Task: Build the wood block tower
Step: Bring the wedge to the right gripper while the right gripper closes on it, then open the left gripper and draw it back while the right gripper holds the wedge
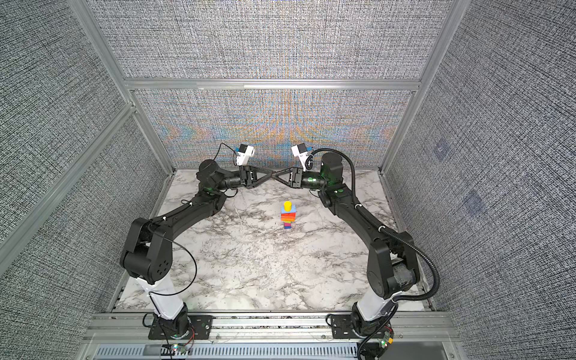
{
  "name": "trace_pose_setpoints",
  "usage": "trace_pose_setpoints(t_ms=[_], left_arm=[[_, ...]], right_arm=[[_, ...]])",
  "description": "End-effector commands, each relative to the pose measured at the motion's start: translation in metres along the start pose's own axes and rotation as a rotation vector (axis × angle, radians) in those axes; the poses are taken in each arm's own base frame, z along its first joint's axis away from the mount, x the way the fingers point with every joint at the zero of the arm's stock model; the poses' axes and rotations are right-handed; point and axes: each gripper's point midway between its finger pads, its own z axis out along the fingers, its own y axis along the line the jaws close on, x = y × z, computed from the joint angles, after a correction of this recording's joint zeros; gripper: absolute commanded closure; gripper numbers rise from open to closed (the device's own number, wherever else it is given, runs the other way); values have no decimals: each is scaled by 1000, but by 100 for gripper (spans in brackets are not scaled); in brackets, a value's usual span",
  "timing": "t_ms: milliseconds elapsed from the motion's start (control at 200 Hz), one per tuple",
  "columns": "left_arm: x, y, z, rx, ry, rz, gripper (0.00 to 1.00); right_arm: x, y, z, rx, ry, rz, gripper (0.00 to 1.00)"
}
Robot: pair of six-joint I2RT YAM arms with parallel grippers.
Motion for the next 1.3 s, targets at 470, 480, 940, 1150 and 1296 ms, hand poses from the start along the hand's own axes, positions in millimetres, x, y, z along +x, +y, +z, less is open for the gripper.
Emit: trace_pose_setpoints(t_ms=[470, 480, 940, 1150, 1296], left_arm=[[-1, -8, 3, 39, 14, 29, 94], [-1, -8, 4, 40, 15, 28, 94], [1, 1, 4, 35, 21, 14, 92], [1, 7, 3, 20, 21, 10, 83], [-1, 13, -2, 1, 18, 12, 65]], right_arm=[[-6, 2, 4, -39, -12, -12, 65], [-6, 2, 5, -39, -12, -10, 66], [-7, 0, 4, -31, -11, -10, 76], [-4, -4, 2, -22, -12, -4, 79], [-9, -8, -5, -2, -31, 0, 81]])
